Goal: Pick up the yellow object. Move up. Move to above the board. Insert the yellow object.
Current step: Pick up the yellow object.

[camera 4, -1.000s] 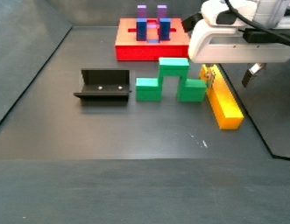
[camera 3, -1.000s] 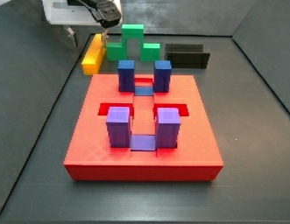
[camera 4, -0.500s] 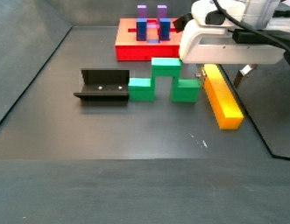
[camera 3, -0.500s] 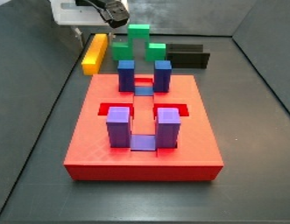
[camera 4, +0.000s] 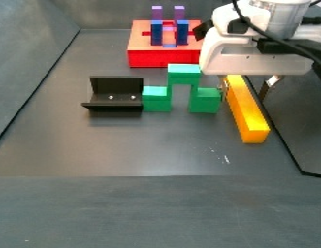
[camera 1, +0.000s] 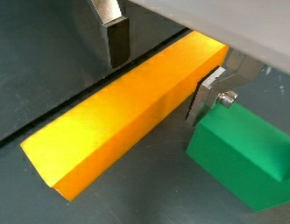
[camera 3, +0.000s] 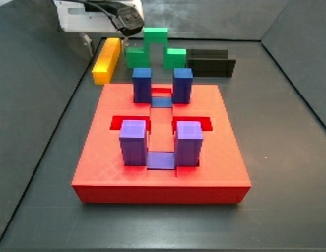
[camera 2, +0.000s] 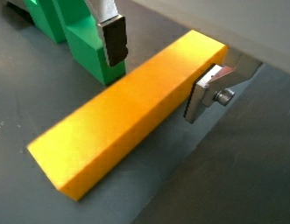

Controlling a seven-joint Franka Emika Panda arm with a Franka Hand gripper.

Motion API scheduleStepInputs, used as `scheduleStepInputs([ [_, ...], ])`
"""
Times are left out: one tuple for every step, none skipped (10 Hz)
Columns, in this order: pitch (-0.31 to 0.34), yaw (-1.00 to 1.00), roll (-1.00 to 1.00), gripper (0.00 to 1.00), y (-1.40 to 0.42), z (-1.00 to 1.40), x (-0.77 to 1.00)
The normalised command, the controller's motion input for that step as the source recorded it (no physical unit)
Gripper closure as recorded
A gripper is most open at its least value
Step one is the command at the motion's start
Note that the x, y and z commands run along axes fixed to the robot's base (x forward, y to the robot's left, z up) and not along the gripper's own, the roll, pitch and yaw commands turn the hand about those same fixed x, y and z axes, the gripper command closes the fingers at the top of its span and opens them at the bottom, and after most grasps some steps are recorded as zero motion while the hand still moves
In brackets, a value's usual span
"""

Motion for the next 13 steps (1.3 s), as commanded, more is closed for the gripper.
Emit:
scheduleStepInputs([
  [-0.031, 0.00, 0.01, 0.00, 0.00, -0.23, 0.00],
  [-0.027, 0.00, 0.01, 0.00, 0.00, -0.20, 0.00],
  [-0.006, 0.00, 0.03, 0.00, 0.00, -0.05, 0.00],
  [0.000, 0.00, 0.06, 0.00, -0.06, 0.00, 0.00],
  [0.000, -0.05, 0.02, 0.00, -0.01, 0.03, -0.03],
  [0.000, -0.07, 0.00, 0.00, 0.00, 0.21, -0.10],
  [0.000, -0.01, 0.00, 0.00, 0.00, 0.11, -0.01],
  [0.000, -0.07, -0.03, 0.00, 0.03, 0.10, -0.05],
  [0.000, -0.07, 0.00, 0.00, 0.00, 0.00, -0.08],
  [0.000, -0.11, 0.02, 0.00, 0.00, 0.00, -0.20],
  [-0.009, -0.12, 0.03, 0.00, 0.00, 0.00, -0.26],
  [0.000, -0.07, 0.00, 0.00, 0.00, 0.00, -0.15],
  [-0.004, -0.02, 0.00, 0.00, 0.00, 0.00, -0.11],
])
